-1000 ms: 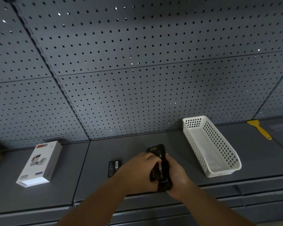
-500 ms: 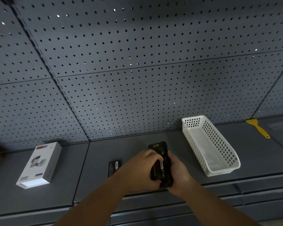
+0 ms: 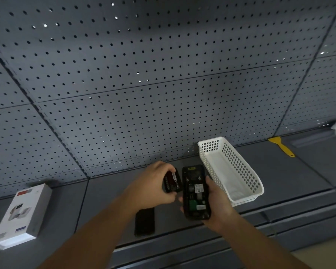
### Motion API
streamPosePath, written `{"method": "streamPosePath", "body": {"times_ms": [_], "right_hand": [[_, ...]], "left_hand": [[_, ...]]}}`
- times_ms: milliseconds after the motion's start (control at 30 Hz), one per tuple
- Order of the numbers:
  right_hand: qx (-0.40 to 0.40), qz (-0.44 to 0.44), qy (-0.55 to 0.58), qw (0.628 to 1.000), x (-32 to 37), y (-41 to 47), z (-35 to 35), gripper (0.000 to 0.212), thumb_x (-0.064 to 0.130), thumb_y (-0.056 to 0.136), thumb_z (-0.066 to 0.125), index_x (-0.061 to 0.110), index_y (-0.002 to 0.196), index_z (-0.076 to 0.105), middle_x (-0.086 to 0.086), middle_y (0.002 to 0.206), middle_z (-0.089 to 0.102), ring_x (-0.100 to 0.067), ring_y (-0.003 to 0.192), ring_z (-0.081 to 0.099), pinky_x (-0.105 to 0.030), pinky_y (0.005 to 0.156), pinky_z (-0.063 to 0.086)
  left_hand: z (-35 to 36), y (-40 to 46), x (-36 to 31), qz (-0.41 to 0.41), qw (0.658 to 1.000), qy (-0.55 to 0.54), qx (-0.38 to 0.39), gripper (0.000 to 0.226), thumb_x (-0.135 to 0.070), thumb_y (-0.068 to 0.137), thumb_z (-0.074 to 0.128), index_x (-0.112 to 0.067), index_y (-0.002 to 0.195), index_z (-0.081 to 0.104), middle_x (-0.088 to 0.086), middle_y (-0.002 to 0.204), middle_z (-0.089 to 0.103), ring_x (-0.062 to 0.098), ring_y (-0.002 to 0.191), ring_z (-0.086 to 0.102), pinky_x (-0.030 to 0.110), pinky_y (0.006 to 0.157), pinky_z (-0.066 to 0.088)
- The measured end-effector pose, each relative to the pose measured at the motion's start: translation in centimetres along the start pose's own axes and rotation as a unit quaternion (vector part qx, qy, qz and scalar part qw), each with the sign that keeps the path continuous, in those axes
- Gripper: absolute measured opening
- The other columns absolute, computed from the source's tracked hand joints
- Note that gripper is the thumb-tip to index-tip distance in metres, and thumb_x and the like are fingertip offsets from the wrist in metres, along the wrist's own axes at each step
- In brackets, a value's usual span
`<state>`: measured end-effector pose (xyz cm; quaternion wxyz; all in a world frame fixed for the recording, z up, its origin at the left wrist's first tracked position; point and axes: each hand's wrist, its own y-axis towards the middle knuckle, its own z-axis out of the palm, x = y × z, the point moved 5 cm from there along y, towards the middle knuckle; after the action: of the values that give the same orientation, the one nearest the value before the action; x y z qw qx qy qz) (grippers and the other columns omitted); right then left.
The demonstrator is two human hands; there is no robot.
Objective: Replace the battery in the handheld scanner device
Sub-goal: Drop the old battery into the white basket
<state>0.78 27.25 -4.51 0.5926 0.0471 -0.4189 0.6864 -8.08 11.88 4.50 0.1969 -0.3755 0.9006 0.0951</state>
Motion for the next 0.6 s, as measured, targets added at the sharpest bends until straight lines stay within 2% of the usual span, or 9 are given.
{"method": "streamPosePath", "body": {"times_ms": [133,200,267,400,500,600], "right_hand": [[-0.012,-0.031,-0.003,0.999,1.9,-2.0,-1.8,0.062,0.053,0.106,0.038,0.007,0.121,0.077,-0.025,0.11,0.073,-0.037,0.084,0.069,-0.05,0.082,0.056],[-0.023,-0.047,-0.001,0.999,3.0,-3.3,-2.9,0.06,0.052,0.105,0.04,0.011,0.11,0.082,-0.025,0.111,0.075,-0.038,0.085,0.071,-0.052,0.084,0.057],[-0.036,-0.061,0.01,0.997,4.0,-4.3,-4.0,0.059,0.051,0.105,0.041,0.013,0.099,0.086,-0.025,0.109,0.076,-0.038,0.084,0.071,-0.052,0.082,0.058],[-0.075,-0.081,0.034,0.993,5.9,-6.0,-6.3,0.06,0.053,0.105,0.039,0.011,0.113,0.081,-0.026,0.116,0.076,-0.038,0.086,0.073,-0.05,0.081,0.06],[-0.088,-0.097,0.048,0.99,7.2,-7.2,-7.9,0.063,0.055,0.106,0.035,0.015,0.109,0.083,-0.024,0.115,0.075,-0.036,0.087,0.071,-0.05,0.083,0.057],[-0.091,-0.104,0.068,0.988,8.1,-8.3,-9.3,0.064,0.055,0.106,0.033,0.017,0.11,0.083,-0.023,0.12,0.074,-0.035,0.093,0.069,-0.048,0.083,0.057]], "left_hand": [[0.3,3.0,-1.7,0.011,1.0,0.02,-0.02,0.065,-0.046,0.075,0.078,-0.029,0.131,0.052,-0.01,0.127,0.054,0.009,0.116,0.05,0.029,0.098,0.048],[0.7,4.7,-2.9,0.018,0.999,0.028,-0.017,0.064,-0.045,0.075,0.079,-0.028,0.131,0.053,-0.008,0.127,0.055,0.01,0.114,0.052,0.026,0.09,0.044],[1.5,6.4,-4.4,0.025,0.999,0.028,-0.006,0.064,-0.046,0.075,0.078,-0.029,0.131,0.052,-0.008,0.127,0.054,0.01,0.113,0.052,0.027,0.09,0.045],[3.8,9.6,-7.4,0.031,0.999,0.023,0.018,0.064,-0.045,0.072,0.079,-0.026,0.128,0.053,-0.005,0.127,0.054,0.012,0.109,0.055,0.03,0.087,0.051],[5.9,11.7,-9.2,0.029,0.998,0.027,0.038,0.068,-0.047,0.07,0.079,-0.024,0.129,0.053,-0.004,0.126,0.054,0.013,0.108,0.055,0.031,0.084,0.052],[7.6,13.4,-10.8,0.033,0.997,0.032,0.056,0.063,-0.046,0.067,0.078,-0.024,0.121,0.055,-0.003,0.12,0.058,0.015,0.103,0.057,0.034,0.082,0.056]]}}
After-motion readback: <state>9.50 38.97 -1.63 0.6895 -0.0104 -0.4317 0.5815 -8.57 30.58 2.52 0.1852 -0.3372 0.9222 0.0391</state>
